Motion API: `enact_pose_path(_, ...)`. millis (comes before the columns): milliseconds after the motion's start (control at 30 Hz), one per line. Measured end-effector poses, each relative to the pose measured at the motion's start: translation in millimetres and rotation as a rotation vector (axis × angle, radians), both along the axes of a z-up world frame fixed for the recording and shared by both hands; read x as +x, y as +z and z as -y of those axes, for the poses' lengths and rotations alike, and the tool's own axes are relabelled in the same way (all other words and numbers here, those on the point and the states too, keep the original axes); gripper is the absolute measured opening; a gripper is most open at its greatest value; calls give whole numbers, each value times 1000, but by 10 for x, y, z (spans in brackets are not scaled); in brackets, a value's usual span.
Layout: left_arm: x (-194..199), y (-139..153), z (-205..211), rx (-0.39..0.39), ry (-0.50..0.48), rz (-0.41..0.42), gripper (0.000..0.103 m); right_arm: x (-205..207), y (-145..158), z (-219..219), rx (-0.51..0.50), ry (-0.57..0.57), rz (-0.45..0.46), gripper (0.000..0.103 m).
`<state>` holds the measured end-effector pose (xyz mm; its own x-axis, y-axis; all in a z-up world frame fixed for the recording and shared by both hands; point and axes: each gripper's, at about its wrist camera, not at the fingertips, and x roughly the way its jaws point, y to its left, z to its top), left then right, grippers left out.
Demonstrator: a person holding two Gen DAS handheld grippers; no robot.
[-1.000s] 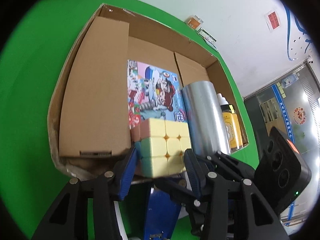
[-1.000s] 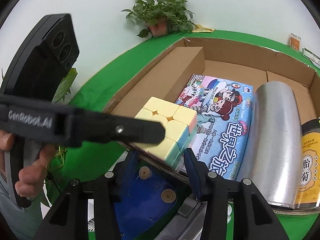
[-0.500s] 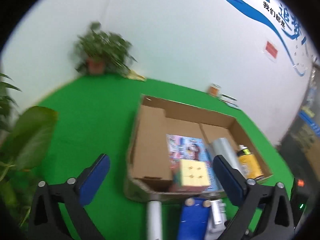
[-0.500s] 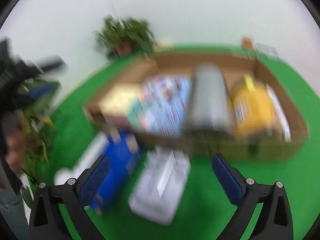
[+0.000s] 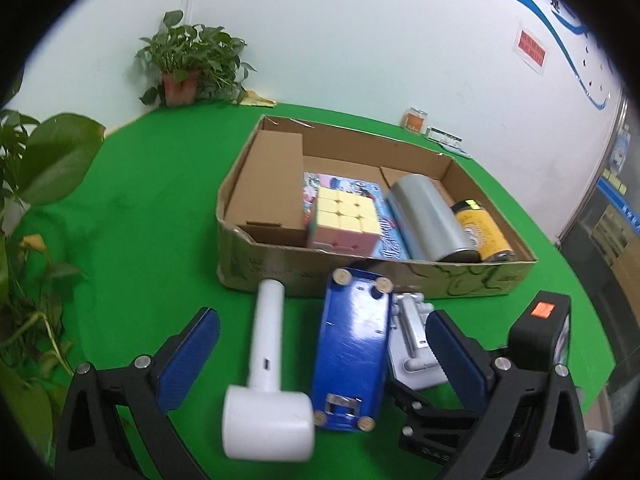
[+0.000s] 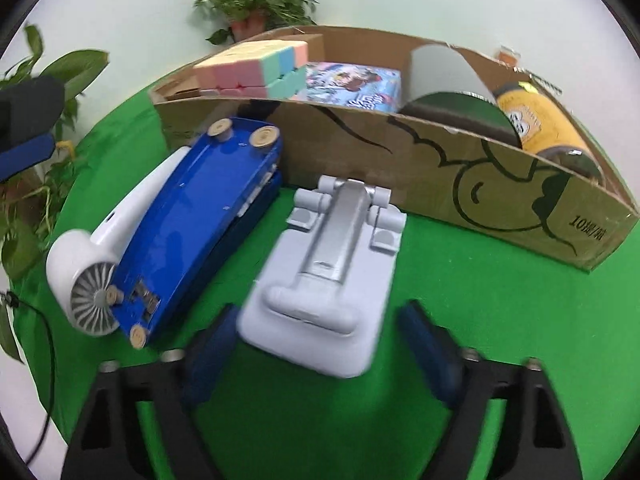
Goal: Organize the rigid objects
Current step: 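Move the right gripper to the white phone stand and grasp it, then lift the white phone stand with the right gripper and lower it into the box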
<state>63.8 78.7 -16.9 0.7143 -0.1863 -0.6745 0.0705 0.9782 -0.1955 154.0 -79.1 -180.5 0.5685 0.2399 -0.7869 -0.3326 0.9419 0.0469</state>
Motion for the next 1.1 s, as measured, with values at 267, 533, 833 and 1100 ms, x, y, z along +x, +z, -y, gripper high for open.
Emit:
enact_pose_path(267,-60,-96,332,-115,-141,-75,102,-380,-11,431,71,-5,-15,65)
enact_pose_path(533,-144,-382,842,-246,-354,-214,102,-862,7,1098,297,-45,-131,65)
enact_pose_path(833,-70,-833,1208,-351,-449,-436,73,-1036,-17,1132,407,-24,-168,65)
enact_pose_path(1100,-17,-989,1194,-382,-411,-501,41,-978,-17,1035,439,3,-189,65)
